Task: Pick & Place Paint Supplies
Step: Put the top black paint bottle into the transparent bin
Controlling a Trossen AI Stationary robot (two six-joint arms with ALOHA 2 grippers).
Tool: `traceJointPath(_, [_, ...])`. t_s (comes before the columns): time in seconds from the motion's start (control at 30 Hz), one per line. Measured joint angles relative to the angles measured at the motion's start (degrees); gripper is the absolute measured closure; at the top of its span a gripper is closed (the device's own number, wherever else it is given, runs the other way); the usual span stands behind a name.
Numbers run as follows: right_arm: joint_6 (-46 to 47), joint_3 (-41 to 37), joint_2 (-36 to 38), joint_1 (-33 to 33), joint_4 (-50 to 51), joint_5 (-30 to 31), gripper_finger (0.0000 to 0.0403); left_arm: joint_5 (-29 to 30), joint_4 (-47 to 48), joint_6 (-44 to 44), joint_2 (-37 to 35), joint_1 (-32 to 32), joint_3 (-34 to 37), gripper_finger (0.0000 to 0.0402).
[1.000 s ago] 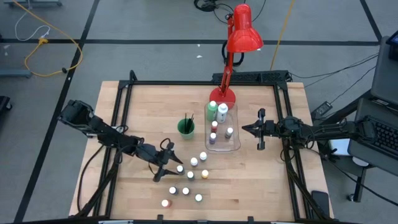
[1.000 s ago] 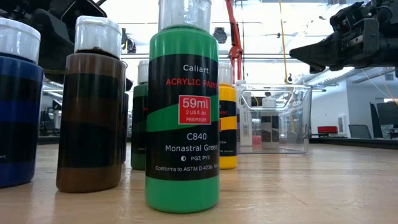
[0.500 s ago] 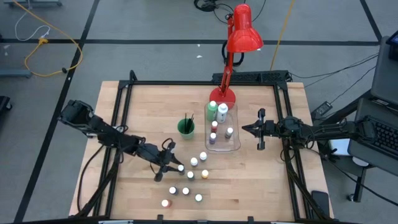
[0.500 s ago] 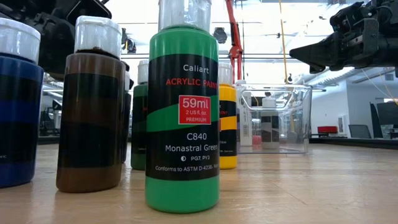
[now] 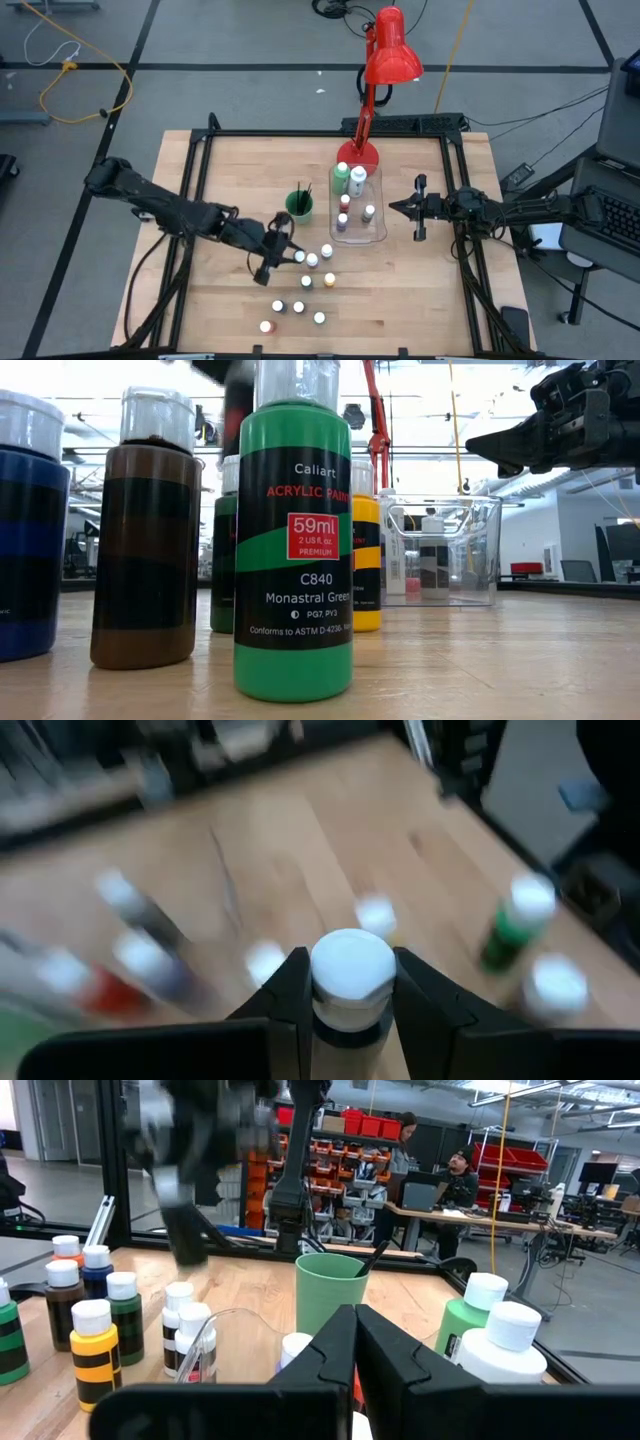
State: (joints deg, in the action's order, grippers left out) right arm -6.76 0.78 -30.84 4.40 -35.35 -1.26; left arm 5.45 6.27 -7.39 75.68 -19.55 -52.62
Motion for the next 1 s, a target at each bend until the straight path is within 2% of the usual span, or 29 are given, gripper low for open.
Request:
traceJointPath(0.1, [0.0, 0.0, 0.0, 0.0, -0.1, 0.0, 0.0399, -1.7, 1.4, -5.4, 1.6, 2.4, -8.7, 0.0311])
traceJointPath(0.23, [-0.1, 0.0, 0.0, 0.0, -0.2, -0.1, 0.0399, -16.7, 1.6, -12.6, 6.4, 8.6, -15.7, 0.0311])
traceJointPath(0.3, [-0.1, 0.0, 0.0, 0.0, -0.2, -0.1, 0.0399, -20.5, -1.0, -13.5, 9.9, 11.8, -18.0, 0.0311])
traceJointPath(0.4, [-0.1, 0.0, 0.0, 0.0, 0.1, -0.3, 0.0399, -20.8, -8.3, -12.7, 16.1, 17.0, -20.7, 0.0311])
traceJointPath(0.57, [-0.1, 0.0, -0.1, 0.0, 1.3, -0.3, 0.0399, -24.4, -3.9, -11.9, 25.7, 24.7, -27.0, 0.0311])
traceJointPath(0.67, [-0.1, 0.0, -0.1, 0.0, 1.4, -0.3, 0.0399, -26.3, -4.5, -11.8, 30.0, 28.3, -30.5, 0.0311])
traceJointPath(0.83, [-0.6, 0.0, -0.2, 0.0, 1.6, -0.3, 0.0399, -28.4, -2.2, -11.4, 36.2, 32.0, -35.0, 0.0311])
traceJointPath(1.0, [-1.6, 0.0, -0.4, 0.0, 1.8, -0.3, 0.0399, -29.6, -1.6, -12.3, 38.5, 32.6, -35.5, 0.0311])
